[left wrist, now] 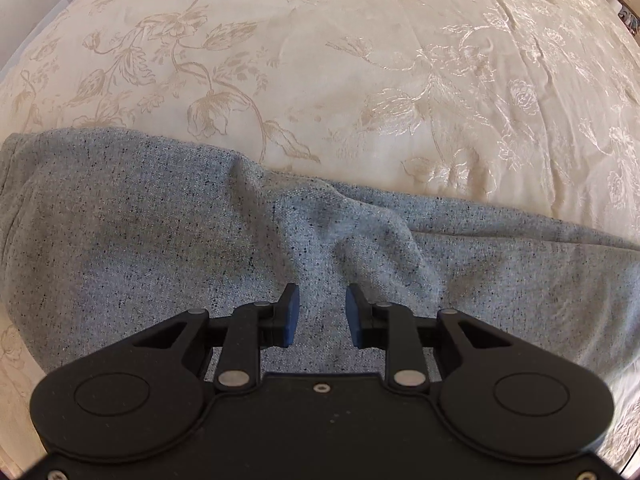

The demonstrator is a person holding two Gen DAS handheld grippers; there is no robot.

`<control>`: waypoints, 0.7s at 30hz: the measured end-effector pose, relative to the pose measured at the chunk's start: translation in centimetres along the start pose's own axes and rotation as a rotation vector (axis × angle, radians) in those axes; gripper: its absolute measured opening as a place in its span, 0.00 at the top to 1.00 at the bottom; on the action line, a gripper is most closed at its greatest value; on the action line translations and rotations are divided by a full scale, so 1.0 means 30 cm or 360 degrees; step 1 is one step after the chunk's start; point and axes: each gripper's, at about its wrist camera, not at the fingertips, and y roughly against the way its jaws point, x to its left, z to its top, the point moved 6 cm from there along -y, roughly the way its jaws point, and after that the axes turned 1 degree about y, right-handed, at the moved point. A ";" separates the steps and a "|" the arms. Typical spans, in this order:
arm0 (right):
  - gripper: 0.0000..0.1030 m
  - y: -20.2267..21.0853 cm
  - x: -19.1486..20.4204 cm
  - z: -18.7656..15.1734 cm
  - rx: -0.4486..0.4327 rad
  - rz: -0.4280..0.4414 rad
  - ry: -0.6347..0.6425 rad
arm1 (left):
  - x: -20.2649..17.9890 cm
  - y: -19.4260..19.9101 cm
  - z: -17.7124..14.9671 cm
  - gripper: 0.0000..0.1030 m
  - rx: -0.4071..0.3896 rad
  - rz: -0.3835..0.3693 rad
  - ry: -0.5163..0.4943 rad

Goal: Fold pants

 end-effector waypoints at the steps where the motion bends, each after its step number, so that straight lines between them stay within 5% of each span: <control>1: 0.69 -0.010 -0.001 -0.001 0.0014 0.0010 0.0008 | -0.004 0.002 0.001 0.66 -0.0003 0.0004 -0.0010; 5: 0.69 -0.023 -0.014 -0.006 0.0069 0.0127 -0.0072 | -0.016 0.012 0.008 0.66 -0.0019 0.0008 -0.0034; 6: 0.72 -0.019 -0.016 -0.007 0.0074 0.0143 -0.0086 | -0.017 0.012 0.009 0.66 -0.0020 0.0010 -0.0035; 8: 0.95 -0.011 -0.020 -0.006 0.0055 0.0156 -0.0088 | -0.017 0.011 0.010 0.66 -0.0021 0.0018 -0.0034; 10: 0.96 0.003 -0.015 -0.003 0.0038 0.0173 -0.0087 | -0.016 0.009 0.012 0.66 -0.0024 0.0025 -0.0032; 16: 0.97 0.026 -0.044 0.025 -0.0070 -0.0070 -0.0119 | -0.045 -0.002 0.036 0.66 -0.0067 0.0015 -0.0080; 21: 0.97 -0.022 -0.029 0.008 -0.0042 -0.0130 -0.0099 | -0.066 -0.062 0.089 0.66 -0.0106 0.0068 -0.0147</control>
